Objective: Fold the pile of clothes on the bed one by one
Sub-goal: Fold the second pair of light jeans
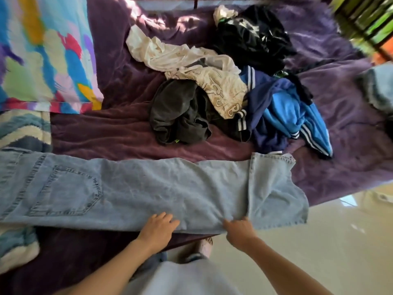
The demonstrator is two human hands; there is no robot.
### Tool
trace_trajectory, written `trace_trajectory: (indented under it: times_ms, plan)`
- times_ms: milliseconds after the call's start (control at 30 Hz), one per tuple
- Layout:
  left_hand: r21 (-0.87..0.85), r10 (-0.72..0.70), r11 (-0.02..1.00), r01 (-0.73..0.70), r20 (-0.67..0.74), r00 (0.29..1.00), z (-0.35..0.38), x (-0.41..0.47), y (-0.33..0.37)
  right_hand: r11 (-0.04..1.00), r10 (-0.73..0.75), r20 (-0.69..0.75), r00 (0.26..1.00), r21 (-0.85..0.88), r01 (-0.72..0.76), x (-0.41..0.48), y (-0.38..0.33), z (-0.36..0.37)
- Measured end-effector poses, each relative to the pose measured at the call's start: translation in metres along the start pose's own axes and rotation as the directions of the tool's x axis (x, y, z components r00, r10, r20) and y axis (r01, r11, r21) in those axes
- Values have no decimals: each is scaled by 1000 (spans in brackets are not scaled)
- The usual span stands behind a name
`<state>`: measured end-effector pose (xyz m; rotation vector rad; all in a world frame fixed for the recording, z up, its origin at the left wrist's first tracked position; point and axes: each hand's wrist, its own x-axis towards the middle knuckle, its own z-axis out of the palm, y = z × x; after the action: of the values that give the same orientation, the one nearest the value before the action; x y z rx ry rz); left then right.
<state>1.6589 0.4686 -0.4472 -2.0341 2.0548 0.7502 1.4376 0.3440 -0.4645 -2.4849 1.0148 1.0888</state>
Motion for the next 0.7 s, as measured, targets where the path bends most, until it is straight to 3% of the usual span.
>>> trace_trajectory:
  times_ms: [167, 267, 333, 367, 433, 500, 533, 633, 700]
  plan:
    - [24, -106, 994, 106, -10, 994, 4, 6, 19, 980, 77, -46, 996, 185, -67, -8, 44, 24]
    - [3, -167, 986, 167, 79, 983, 1, 9, 34, 971, 157, -200, 967, 212, -114, -3, 65, 12]
    - [87, -165, 984, 156, 105, 981, 11, 17, 40, 974, 186, -283, 941, 179, -139, 6, 78, 6]
    - [89, -180, 981, 170, 115, 977, 13, 21, 45, 985, 147, -313, 938, 130, -111, 11, 83, 1]
    - [111, -166, 981, 156, 88, 982, 13, 28, 56, 998, -64, -282, 957, -12, 63, 23, 89, -6]
    - [93, -127, 988, 123, 40, 991, 6, 37, 68, 965, -231, -160, 960, -164, 205, 32, 95, -16]
    - [110, -112, 988, 112, -5, 994, 6, 41, 75, 954, -234, -105, 967, -215, 208, 33, 98, -17]
    - [115, -122, 987, 114, 66, 990, 18, 54, 91, 1000, -1, -59, 998, -11, 0, 30, 109, -6]
    - [125, -117, 987, 104, 97, 988, 27, 64, 97, 989, 143, 16, 990, 31, -144, 18, 118, -5]
